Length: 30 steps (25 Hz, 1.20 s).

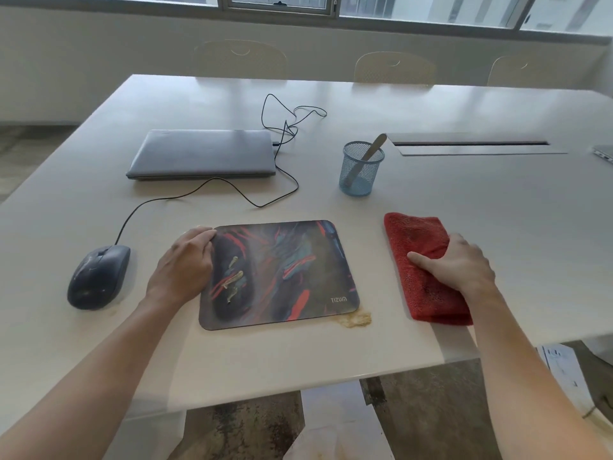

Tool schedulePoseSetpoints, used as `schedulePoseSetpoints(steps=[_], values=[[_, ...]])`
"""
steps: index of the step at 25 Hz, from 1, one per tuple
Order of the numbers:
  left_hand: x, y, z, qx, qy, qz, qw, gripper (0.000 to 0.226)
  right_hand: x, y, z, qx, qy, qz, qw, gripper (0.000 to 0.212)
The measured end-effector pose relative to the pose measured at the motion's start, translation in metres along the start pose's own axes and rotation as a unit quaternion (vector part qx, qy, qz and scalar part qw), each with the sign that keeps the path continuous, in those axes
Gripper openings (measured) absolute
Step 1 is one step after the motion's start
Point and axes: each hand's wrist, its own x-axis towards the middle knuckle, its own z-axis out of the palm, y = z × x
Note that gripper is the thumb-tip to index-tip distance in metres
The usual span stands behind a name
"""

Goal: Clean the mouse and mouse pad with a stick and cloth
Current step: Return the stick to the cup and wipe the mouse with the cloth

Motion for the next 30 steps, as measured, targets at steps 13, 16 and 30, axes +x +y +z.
schedulePoseSetpoints(steps=[13, 16, 30], values=[[-0.032, 0.034, -0.026, -0.177, 0.103, 0.022, 0.979, 0.022, -0.073, -0.103, -0.001, 0.442, -0.133, -0.176, 0.869, 0.062], [-0.052, 0.063, -0.044, -0.359, 0.034, -0.036, 0.932, 0.031, -0.114, -0.151, 0.016, 0.472, -0.173, -0.230, 0.833, 0.047], [-0.054, -0.048, -0.164, -0.369, 0.025, -0.098, 0.924, 0.036, -0.241, -0.318, 0.109, 0.382, -0.309, -0.420, 0.763, 0.038]])
